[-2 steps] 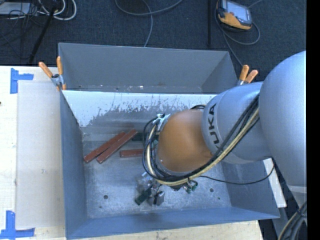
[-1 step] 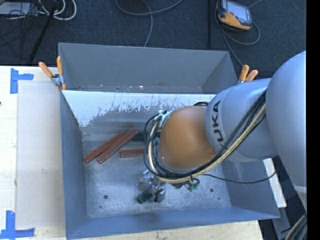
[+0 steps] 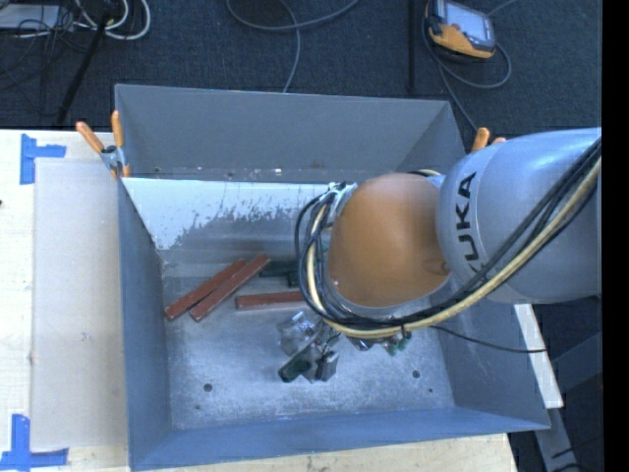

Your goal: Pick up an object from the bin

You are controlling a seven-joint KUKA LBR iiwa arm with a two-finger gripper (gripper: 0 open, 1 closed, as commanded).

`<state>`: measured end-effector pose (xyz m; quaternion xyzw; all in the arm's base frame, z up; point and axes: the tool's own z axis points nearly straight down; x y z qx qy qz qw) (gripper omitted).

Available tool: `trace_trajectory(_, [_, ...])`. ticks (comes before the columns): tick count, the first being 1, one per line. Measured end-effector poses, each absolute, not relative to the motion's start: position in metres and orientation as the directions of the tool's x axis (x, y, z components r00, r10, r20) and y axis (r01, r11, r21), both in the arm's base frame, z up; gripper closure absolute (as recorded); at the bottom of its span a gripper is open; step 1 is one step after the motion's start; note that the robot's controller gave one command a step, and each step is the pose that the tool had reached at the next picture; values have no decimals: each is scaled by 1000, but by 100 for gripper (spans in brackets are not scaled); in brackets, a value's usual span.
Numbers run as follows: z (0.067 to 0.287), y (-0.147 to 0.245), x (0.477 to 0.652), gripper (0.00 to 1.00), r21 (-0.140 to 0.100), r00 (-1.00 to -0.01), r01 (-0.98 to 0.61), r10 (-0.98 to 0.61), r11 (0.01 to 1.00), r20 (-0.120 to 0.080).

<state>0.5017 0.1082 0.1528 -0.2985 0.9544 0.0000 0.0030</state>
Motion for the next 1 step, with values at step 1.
trace_trajectory(1, [175, 109, 502, 100, 0, -824, -566, -566, 824, -3])
